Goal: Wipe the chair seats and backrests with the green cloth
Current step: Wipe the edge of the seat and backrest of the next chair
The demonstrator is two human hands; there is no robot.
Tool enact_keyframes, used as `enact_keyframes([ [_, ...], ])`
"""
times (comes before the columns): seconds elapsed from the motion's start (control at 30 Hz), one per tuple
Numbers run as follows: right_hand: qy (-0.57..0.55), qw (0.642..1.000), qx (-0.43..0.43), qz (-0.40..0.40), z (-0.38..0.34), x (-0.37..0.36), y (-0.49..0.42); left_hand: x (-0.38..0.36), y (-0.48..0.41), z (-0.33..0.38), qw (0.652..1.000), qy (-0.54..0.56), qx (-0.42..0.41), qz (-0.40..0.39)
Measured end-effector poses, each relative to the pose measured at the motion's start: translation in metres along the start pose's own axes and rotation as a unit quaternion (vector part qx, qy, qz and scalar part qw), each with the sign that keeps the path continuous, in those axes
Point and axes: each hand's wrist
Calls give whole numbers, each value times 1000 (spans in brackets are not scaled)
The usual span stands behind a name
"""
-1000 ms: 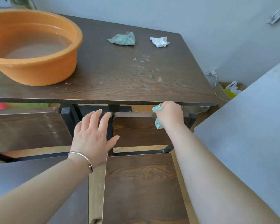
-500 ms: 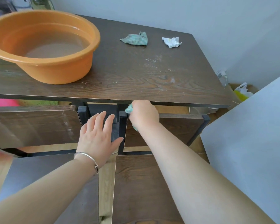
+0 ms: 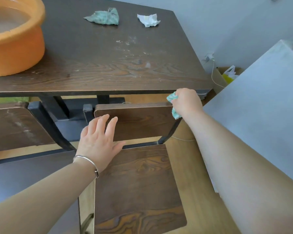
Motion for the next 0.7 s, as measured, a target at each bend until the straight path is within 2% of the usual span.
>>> enact_keyframes([
  [0.2, 7, 1000, -4, -12, 35, 13, -20, -27, 6, 32, 998, -9, -36, -43],
  [0.33, -7, 999, -18, 31, 50, 26, -30, -45, 15, 44, 995, -16, -68, -64],
  [0.5, -43, 998, -23, -27, 44, 17, -30, -57, 23, 49, 994, -18, -73, -79],
  [0.7, -54, 997, -47, -20, 31, 8, -22, -62, 30, 40, 994, -18, -79, -70],
])
Point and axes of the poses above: each hand's wrist, its own y-axis away from the middle knuckle, its own x-axis out of the back of the hand, z = x × y, and after that the axes turned 3 degrees about -x, right-handed
